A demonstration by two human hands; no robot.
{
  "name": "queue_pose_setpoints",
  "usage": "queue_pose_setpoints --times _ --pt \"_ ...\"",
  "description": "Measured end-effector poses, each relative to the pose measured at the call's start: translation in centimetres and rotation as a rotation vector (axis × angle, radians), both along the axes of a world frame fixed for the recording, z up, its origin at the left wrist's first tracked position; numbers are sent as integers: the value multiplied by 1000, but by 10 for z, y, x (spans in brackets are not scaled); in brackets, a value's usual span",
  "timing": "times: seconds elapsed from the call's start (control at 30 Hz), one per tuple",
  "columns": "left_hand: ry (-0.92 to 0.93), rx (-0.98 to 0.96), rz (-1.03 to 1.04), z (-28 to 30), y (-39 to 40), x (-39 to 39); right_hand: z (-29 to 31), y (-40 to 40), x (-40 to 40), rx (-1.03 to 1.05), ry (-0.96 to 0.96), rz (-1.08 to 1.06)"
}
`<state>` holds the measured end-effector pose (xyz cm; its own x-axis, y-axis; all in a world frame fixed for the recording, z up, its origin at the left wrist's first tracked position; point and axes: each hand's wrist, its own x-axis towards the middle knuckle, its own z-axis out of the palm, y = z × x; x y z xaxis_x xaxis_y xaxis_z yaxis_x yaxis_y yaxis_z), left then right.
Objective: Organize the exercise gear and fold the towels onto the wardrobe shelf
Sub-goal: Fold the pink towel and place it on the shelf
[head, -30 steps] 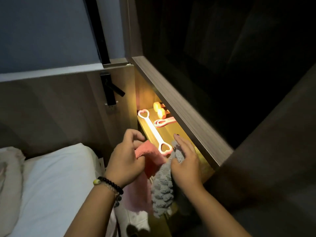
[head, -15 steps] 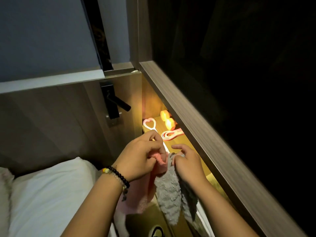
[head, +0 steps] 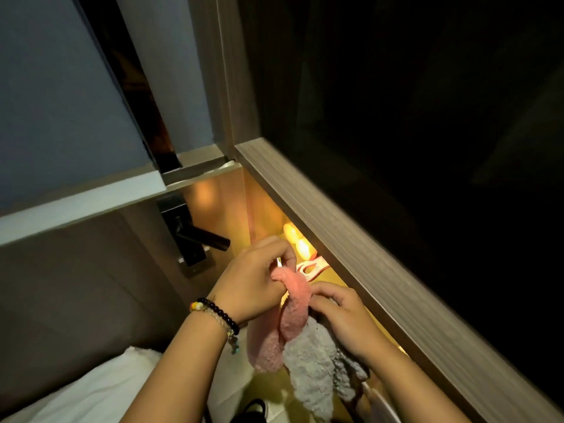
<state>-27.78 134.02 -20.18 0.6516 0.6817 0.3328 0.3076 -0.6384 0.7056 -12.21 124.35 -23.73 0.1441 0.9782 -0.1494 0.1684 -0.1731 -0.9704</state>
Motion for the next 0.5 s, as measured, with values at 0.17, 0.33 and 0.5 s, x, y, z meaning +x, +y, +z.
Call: queue_pose_setpoints --times 0.17,0.33,0.5 --pt "163 -31 -141 -8 49 -3 -6 5 -7 51 -224 -95" --pt "355 -125 -206 -35 56 6 -23 -1 -22 120 -420 -280" --pt "112 -267 -305 -81 28 21 -67 -19 -27 137 -548 -354"
